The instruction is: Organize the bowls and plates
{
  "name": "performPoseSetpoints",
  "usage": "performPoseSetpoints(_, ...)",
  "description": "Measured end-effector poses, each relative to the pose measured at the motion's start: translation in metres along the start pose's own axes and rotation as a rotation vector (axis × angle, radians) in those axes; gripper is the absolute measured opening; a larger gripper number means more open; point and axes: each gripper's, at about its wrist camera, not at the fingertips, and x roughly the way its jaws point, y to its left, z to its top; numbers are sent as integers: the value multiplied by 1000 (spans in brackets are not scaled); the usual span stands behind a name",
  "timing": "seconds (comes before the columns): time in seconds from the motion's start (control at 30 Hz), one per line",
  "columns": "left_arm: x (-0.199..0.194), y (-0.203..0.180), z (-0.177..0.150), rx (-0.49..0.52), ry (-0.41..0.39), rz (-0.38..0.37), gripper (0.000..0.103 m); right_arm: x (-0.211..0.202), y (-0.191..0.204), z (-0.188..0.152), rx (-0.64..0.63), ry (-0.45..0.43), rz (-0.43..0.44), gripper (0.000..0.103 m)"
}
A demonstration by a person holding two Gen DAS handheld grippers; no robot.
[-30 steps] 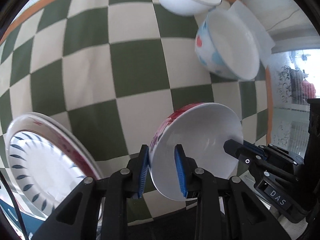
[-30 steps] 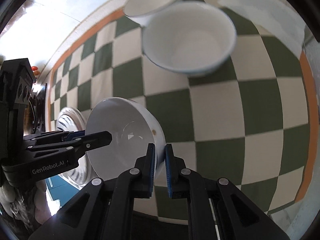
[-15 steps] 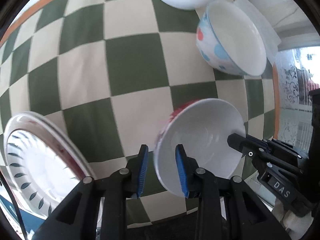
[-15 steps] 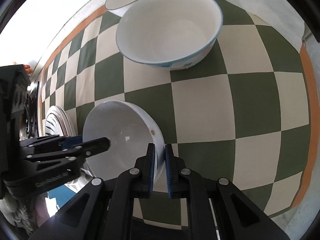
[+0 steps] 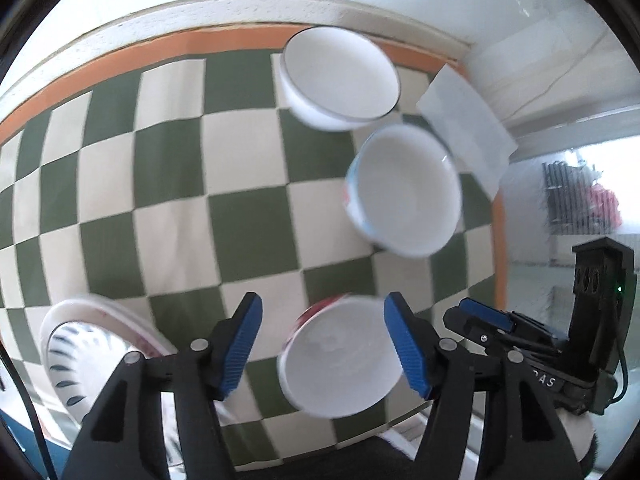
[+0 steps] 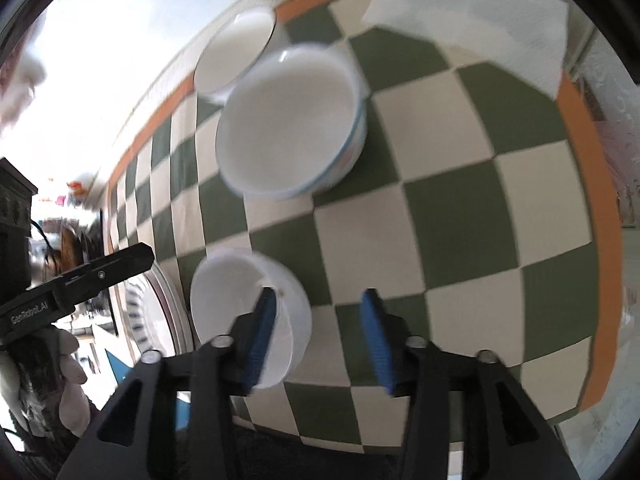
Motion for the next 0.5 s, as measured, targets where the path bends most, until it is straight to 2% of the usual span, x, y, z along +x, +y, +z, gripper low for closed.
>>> performPoseSetpoints(0.07,6,-8,13,-8,8,-20,61,-11,-6,12,16,-27,5,58)
performPoseSetpoints(0.2,23,-21,42,-26,30,-52,62,-28,-18,39,40,-70,5,78)
performPoseSetpoints(0.23,26,-22,48,-27,34,-57,62,-29,-23,48,50,-77,12,80)
performPoseSetpoints(0.37,46,-28,75,-36,64,-61,62,-27,-35,79,75,-71,30,80)
performPoseSetpoints(0.5,66,-32,89,-23,101,-34,61,-9,-40,98,91,-37,27,79)
